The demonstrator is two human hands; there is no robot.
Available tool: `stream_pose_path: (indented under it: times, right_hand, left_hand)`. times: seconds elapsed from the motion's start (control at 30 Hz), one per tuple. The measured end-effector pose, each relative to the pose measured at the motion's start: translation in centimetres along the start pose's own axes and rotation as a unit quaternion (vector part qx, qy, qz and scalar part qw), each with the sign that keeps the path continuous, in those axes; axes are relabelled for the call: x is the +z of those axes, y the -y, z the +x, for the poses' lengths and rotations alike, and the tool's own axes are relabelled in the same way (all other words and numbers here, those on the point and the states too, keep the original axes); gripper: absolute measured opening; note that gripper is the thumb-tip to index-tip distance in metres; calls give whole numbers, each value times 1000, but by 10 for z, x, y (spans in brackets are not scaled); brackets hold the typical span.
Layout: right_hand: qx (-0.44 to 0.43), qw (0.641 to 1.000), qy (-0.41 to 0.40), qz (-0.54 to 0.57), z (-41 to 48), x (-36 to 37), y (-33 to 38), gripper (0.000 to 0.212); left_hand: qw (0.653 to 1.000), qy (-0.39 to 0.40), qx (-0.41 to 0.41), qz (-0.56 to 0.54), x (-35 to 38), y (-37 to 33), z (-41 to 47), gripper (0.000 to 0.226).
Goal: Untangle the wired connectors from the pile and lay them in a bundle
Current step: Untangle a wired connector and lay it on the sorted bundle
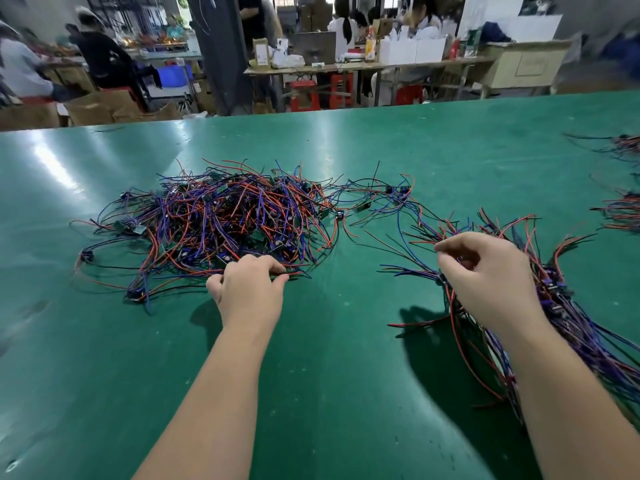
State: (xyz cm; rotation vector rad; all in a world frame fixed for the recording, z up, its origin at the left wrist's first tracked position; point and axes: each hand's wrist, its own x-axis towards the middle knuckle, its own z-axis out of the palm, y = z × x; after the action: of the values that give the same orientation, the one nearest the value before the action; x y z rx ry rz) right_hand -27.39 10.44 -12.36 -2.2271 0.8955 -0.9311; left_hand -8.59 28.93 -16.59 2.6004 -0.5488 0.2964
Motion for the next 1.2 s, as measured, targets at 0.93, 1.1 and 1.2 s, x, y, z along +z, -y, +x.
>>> stream_pose_path:
  times: [0.93, 1.1, 1.2]
  right_hand:
    - [208, 742, 153, 619, -7, 3, 29, 11]
    - [201, 718, 181, 641, -8, 4, 31, 21]
    - [192, 707, 210, 647, -9, 4, 31, 10]
  left_hand:
    - [848, 132, 149, -492, -25, -54, -40, 23]
    - [840, 145, 200, -483, -27, -60, -51, 43]
    - [813, 162, 157, -537, -32, -62, -49, 34]
